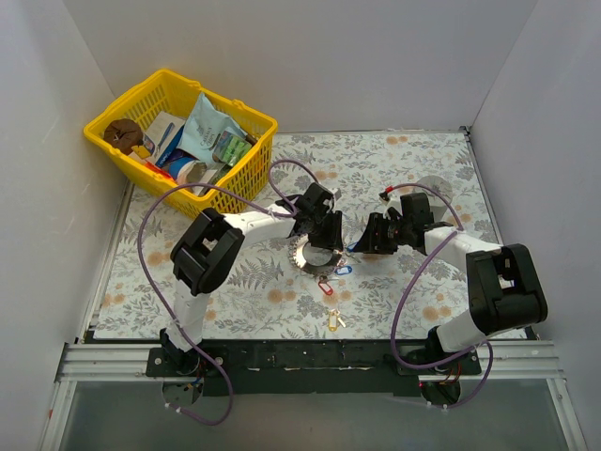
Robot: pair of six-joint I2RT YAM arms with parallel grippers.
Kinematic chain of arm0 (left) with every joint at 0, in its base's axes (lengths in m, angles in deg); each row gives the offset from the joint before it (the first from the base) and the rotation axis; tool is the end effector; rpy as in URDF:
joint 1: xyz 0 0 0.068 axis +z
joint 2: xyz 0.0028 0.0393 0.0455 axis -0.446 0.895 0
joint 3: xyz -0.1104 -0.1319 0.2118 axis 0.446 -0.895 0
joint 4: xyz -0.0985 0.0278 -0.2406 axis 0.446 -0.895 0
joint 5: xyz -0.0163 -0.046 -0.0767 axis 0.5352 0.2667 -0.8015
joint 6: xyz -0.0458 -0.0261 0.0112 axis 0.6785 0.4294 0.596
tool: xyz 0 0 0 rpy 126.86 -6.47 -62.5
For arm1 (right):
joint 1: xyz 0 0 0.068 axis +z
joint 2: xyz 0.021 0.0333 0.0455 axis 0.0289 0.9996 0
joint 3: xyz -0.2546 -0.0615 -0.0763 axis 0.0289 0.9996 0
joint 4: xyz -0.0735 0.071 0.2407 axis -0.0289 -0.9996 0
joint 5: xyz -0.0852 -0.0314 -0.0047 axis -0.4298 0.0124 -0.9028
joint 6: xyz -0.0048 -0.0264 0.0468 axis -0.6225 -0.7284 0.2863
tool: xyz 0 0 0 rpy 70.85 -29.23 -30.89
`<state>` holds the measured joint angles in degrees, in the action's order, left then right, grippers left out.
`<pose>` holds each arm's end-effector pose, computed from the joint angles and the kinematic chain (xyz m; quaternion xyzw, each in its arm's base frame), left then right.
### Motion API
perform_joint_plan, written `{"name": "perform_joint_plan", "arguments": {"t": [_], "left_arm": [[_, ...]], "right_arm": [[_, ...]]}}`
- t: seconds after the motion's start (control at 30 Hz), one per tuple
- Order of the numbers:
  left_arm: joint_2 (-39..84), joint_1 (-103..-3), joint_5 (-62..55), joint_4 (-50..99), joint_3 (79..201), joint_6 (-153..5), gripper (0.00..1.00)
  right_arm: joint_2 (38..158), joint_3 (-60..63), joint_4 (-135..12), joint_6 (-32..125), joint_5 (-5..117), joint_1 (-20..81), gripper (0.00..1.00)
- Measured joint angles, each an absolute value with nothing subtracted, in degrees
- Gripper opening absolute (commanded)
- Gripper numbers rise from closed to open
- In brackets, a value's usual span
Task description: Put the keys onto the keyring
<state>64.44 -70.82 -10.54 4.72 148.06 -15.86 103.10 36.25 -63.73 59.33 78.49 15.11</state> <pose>0.3054 -0.3114 0.1564 -0.1675 0.9310 -0.3192 0.0570 0.2744 0.0842 0.1649 -0.0443 0.9065 0.3309 0.2583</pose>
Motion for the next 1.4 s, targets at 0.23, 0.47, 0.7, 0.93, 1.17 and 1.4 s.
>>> {"name": "perform_joint_plan", "arguments": {"t": [0.23, 0.47, 0.7, 0.93, 1.17, 1.4], "left_arm": [[61.62, -70.82, -10.01, 4.96, 145.94, -15.33, 0.34], [61.62, -70.78, -11.89, 7.13, 144.76, -14.61, 0.29], [61.64, -70.78, -12.75, 7.54, 144.76, -14.52, 0.26], [61.67, -70.78, -12.72, 7.61, 144.47, -14.44, 0.26], [62.50, -70.78, -12.81, 8.09, 144.21, -14.00, 0.26], [63.20, -70.78, -14.01, 8.98, 144.21, -13.61, 0.26]], "right_arm": [[102.77, 36.49, -63.69, 59.35, 78.69, 15.11, 0.50], [102.64, 36.60, -63.67, 59.35, 78.88, 15.11, 0.50], [102.64, 36.62, -63.69, 59.33, 78.86, 15.11, 0.50], [102.64, 36.62, -63.67, 59.35, 78.86, 15.11, 0.50], [102.64, 36.82, -63.65, 59.33, 78.86, 15.11, 0.50], [102.64, 37.34, -63.71, 59.31, 78.84, 15.11, 0.50]]}}
